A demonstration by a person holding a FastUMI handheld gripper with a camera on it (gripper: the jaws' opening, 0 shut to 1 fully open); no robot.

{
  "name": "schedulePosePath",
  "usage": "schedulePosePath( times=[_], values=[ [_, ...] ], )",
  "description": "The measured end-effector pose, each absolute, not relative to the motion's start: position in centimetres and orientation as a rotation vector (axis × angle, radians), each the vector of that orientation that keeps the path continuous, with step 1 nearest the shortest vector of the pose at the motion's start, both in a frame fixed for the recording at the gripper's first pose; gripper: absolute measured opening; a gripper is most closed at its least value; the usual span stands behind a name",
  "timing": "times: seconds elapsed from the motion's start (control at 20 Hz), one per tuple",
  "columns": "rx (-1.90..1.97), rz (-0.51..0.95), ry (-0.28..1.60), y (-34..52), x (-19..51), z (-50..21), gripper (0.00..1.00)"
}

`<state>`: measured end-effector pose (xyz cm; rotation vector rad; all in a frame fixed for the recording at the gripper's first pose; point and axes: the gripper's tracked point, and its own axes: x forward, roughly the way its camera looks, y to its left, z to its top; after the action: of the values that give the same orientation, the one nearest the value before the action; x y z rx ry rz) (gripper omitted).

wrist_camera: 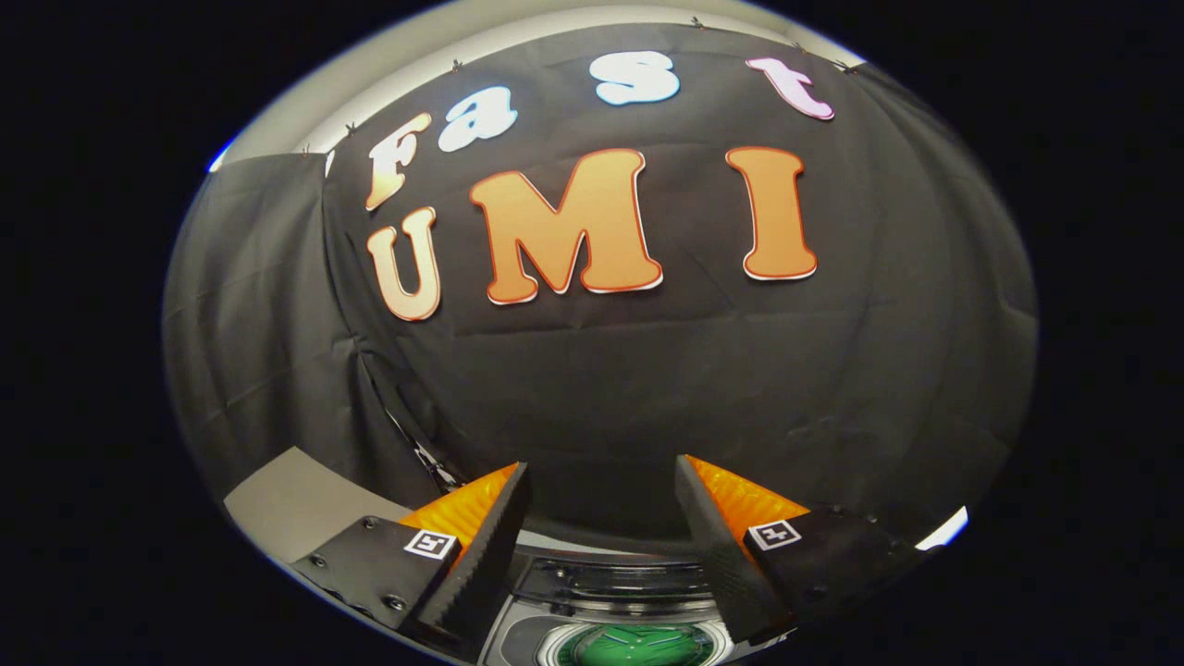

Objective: Put the clothes into the washing machine and then close the washing machine lid.

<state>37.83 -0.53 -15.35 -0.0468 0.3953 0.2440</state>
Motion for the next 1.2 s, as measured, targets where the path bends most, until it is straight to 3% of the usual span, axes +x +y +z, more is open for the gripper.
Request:
schedulePosePath(
  times=[0.45, 0.8, 1.2],
  values=[
    [-0.156, 0.152, 0.614, -3.0, 42.1, -26.0, 0.99],
    [-0.151, 0.138, 0.596, -2.7, 41.3, -25.6, 0.97],
    [-0.136, 0.113, 0.543, -3.5, 35.4, -25.0, 0.97]
  ],
)
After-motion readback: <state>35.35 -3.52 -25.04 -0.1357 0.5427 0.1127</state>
